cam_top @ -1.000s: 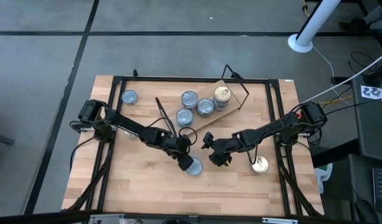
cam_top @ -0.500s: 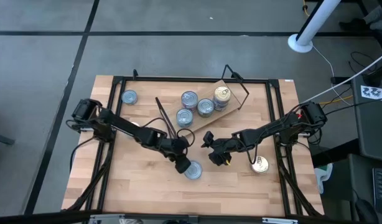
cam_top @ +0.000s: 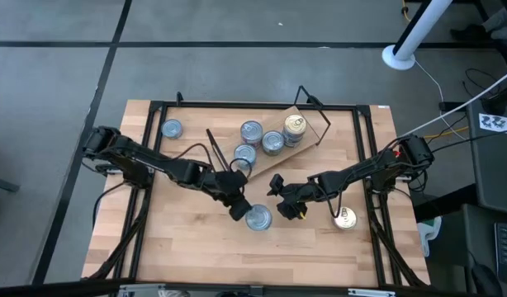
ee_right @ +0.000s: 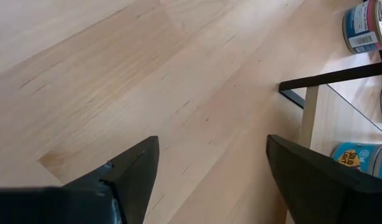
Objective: Stack canned seafood by type on shelf
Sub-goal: Stack the yellow and blue tuna can on the shelf on top of the other yellow and blue tuna can
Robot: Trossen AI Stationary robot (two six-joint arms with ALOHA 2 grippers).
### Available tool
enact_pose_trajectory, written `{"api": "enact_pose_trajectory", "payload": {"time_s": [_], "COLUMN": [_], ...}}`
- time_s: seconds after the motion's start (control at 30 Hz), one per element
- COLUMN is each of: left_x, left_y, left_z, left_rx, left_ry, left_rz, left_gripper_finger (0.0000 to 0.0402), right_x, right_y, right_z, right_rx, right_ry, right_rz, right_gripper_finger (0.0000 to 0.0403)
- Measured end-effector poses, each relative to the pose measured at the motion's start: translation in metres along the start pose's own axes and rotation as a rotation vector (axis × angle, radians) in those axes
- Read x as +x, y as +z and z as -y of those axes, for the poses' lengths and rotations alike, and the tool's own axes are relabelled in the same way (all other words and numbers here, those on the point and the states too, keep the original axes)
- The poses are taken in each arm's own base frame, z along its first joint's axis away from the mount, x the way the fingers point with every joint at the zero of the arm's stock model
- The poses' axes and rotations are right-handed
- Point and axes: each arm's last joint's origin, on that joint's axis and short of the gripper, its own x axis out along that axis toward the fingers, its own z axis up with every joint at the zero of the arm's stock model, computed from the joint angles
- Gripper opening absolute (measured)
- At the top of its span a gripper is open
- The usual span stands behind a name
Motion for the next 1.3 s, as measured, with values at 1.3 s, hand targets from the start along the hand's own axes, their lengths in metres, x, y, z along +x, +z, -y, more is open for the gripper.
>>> {"api": "enact_pose_trajectory", "payload": {"time_s": [1.3], "left_x": [-0.084], "left_y": [0.071], "left_z": [-0.044], "left_rx": [-0.159], "left_ry": [0.083], "left_rz": [0.179], "left_gripper_finger": [0.0000], "right_x": [0.000], "right_y": [0.000], "right_z": [0.000], "right_rx": [0.001], "right_ry": [-0.002], "right_rz": [0.003], "right_gripper_finger": [0.0294]}}
